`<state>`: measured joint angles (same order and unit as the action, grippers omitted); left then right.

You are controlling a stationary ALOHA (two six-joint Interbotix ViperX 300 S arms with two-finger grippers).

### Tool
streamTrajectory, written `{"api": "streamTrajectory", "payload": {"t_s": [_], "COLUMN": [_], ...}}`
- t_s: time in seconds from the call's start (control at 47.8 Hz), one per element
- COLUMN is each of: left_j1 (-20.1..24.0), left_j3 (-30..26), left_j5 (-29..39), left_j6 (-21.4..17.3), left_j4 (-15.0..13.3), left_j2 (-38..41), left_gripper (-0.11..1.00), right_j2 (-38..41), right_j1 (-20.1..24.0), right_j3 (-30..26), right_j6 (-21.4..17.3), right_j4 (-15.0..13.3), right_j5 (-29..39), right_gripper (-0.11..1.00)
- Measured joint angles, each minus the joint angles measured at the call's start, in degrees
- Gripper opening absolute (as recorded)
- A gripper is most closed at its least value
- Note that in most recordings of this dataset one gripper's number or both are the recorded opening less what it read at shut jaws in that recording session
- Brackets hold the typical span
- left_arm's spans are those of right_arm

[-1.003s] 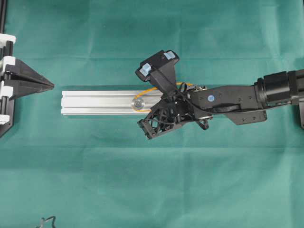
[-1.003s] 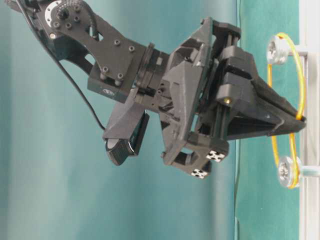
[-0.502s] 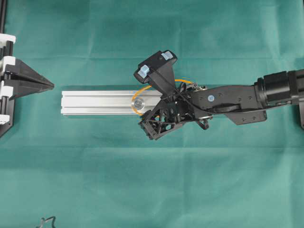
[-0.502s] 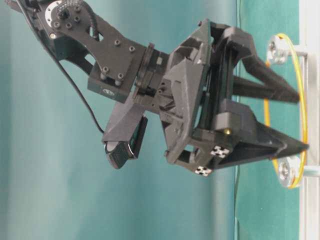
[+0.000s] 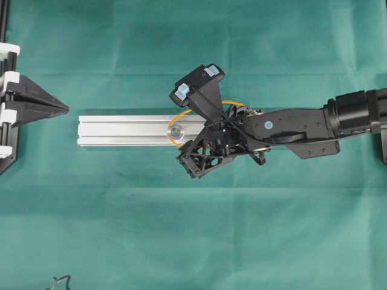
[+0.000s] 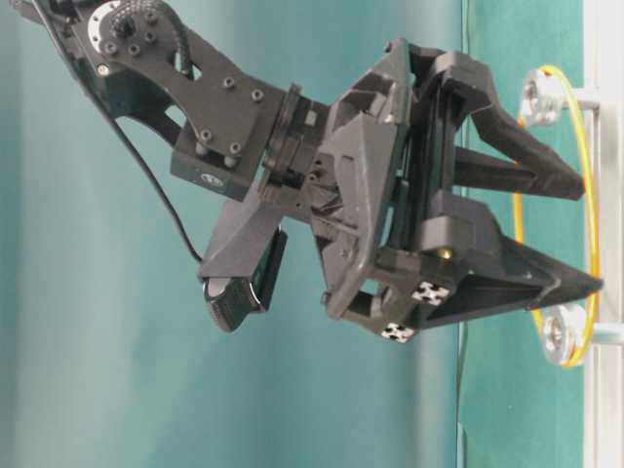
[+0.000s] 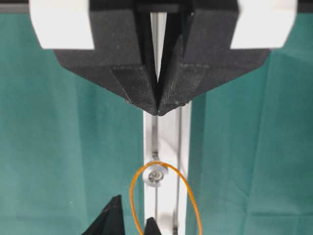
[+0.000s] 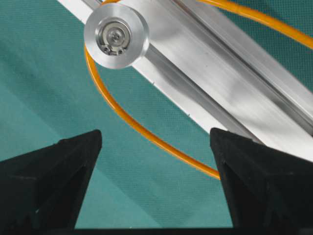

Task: Hook the rubber onto the shaft.
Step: 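Open the right gripper to release the band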

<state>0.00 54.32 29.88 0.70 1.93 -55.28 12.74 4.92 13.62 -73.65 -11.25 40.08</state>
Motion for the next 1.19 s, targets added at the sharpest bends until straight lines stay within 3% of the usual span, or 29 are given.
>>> {"api": "streamTrajectory", "payload": {"t_s": [0.815,1.191], "left_j1": [0.00,0.00], "left_j3": [0.00,0.00], "left_j5": [0.00,0.00], "left_j6": [-0.09,0.00], "left_j4": [0.00,-0.09], "left_j2": [0.00,0.00], "left_gripper": [0.00,0.00], "right_j2": [-12.22,-12.74], "right_j1": [-0.18,-0.53], "right_j3": [-0.97,-0.97], "right_j6": [6.77,8.35], "right_j4": [-0.09,-0.09], "right_j5": [6.24,6.50], "right_gripper": [0.93,0.93]}}
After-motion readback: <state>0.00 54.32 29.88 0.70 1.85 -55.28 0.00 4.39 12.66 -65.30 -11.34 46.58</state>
